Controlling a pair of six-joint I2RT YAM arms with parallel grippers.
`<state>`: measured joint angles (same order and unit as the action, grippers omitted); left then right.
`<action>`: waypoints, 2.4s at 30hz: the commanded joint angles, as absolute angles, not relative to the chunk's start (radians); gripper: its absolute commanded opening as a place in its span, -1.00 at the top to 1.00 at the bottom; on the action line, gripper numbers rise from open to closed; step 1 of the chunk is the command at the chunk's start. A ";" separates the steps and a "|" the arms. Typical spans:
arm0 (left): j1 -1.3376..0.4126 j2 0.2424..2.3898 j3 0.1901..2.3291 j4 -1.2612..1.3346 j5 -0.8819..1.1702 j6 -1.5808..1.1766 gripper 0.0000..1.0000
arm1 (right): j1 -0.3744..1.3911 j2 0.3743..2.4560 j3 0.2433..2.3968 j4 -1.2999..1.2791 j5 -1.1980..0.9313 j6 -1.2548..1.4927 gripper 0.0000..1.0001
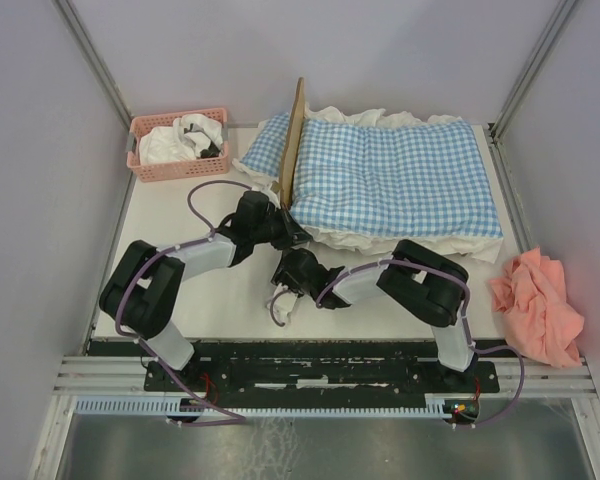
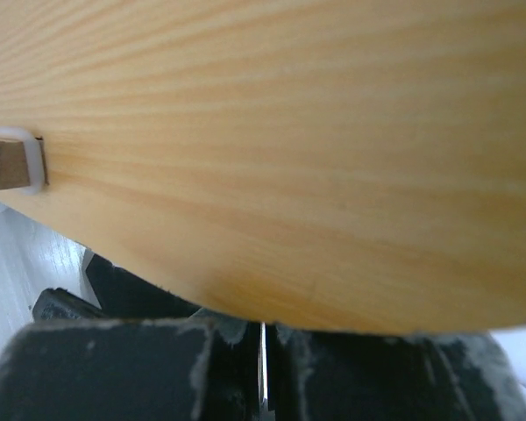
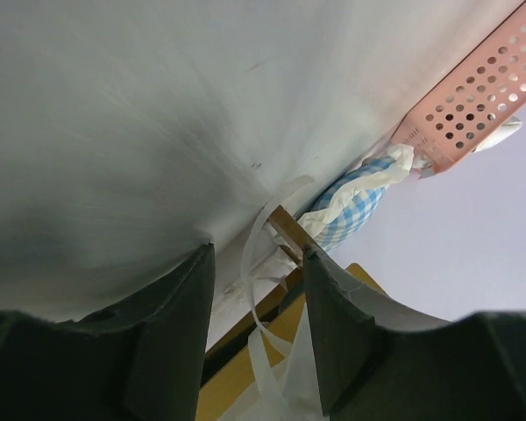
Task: Set up the pet bed
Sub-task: Tie the ropes to the bed frame.
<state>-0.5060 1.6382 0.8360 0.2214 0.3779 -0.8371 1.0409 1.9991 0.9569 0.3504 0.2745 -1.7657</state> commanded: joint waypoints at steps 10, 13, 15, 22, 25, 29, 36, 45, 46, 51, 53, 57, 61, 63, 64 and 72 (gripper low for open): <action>-0.503 1.659 0.871 0.244 0.406 -0.869 0.95 | 1.008 2.098 1.076 0.333 0.362 -1.852 -0.02; -0.502 1.661 0.871 0.245 0.408 -0.873 0.95 | 0.998 2.119 1.083 0.371 0.366 -1.846 0.01; -0.502 1.660 0.872 0.246 0.408 -0.875 0.95 | 0.992 2.127 1.085 0.385 0.369 -1.840 0.05; -0.503 1.669 0.877 0.257 0.411 -0.890 0.95 | 0.965 2.119 1.049 0.458 0.336 -1.835 0.81; -0.502 1.670 0.879 0.259 0.409 -0.891 0.95 | 0.951 2.073 0.999 0.487 0.272 -1.812 0.95; -0.502 1.665 0.880 0.262 0.399 -0.887 0.95 | 0.918 2.000 0.882 0.562 0.124 -1.825 0.95; -0.503 1.670 0.877 0.276 0.392 -0.885 0.95 | 0.897 1.942 0.843 0.599 -0.011 -1.756 0.95; -0.505 1.677 0.869 0.305 0.401 -0.919 0.95 | 0.913 1.979 0.850 0.614 -0.001 -1.839 0.51; -0.505 1.679 0.865 0.316 0.404 -0.928 0.95 | 0.912 1.980 0.858 0.584 0.006 -1.848 0.43; -0.506 1.690 0.863 0.337 0.408 -0.940 0.95 | 0.913 2.012 0.904 0.512 0.070 -1.888 0.28; -0.506 1.694 0.866 0.340 0.411 -0.944 0.95 | 0.911 2.023 0.927 0.490 0.098 -1.885 0.28; -0.507 1.691 0.874 0.339 0.413 -0.942 0.95 | 0.910 2.023 0.969 0.384 0.148 -1.869 0.22; -0.506 1.686 0.875 0.338 0.414 -0.943 0.95 | 0.910 2.044 0.989 0.367 0.175 -1.873 0.16; -0.507 1.685 0.875 0.339 0.413 -0.942 0.95 | 0.909 2.060 1.005 0.368 0.197 -1.876 0.16; -0.506 1.685 0.874 0.339 0.412 -0.943 0.95 | 0.910 2.069 1.008 0.380 0.202 -1.876 0.16; -0.507 1.685 0.865 0.351 0.412 -0.953 0.95 | 0.911 2.153 1.055 0.448 0.254 -1.878 0.24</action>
